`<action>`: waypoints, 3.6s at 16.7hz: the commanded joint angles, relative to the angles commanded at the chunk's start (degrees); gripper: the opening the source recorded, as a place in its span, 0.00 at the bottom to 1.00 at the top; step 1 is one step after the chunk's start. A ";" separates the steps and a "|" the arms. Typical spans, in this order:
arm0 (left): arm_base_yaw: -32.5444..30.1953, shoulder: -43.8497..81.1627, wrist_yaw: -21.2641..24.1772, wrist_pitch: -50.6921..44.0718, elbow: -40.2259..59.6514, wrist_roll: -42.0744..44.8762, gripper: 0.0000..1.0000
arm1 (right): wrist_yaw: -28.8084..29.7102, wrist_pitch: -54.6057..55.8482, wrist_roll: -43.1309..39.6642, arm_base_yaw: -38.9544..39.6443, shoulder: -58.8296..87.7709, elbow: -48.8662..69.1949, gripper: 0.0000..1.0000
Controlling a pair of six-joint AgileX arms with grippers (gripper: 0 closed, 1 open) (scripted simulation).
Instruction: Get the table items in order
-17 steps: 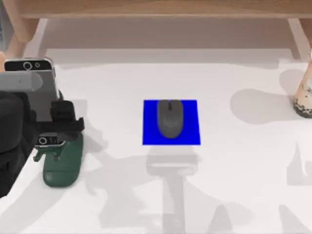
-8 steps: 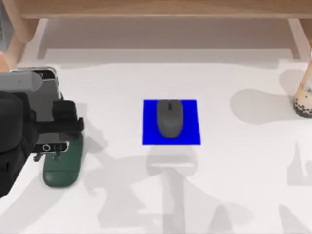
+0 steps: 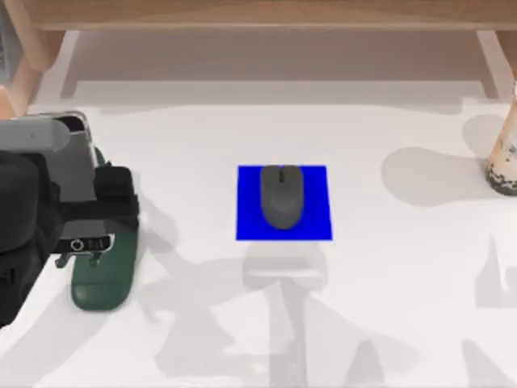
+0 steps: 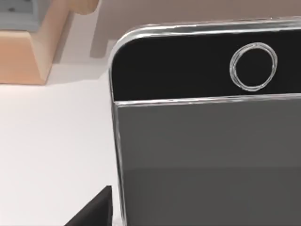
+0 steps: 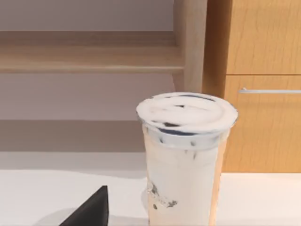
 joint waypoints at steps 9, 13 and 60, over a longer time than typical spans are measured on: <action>-5.31 -8.49 -4.25 -1.41 -4.10 -1.98 1.00 | 0.00 0.00 0.00 0.00 0.00 0.00 1.00; -5.79 -10.64 -5.04 -1.80 -4.56 -2.30 1.00 | 0.00 0.00 0.00 0.00 0.00 0.00 1.00; 28.75 -53.86 25.26 1.02 -26.39 14.36 1.00 | -0.96 17.51 2.27 -1.16 21.65 -0.64 1.00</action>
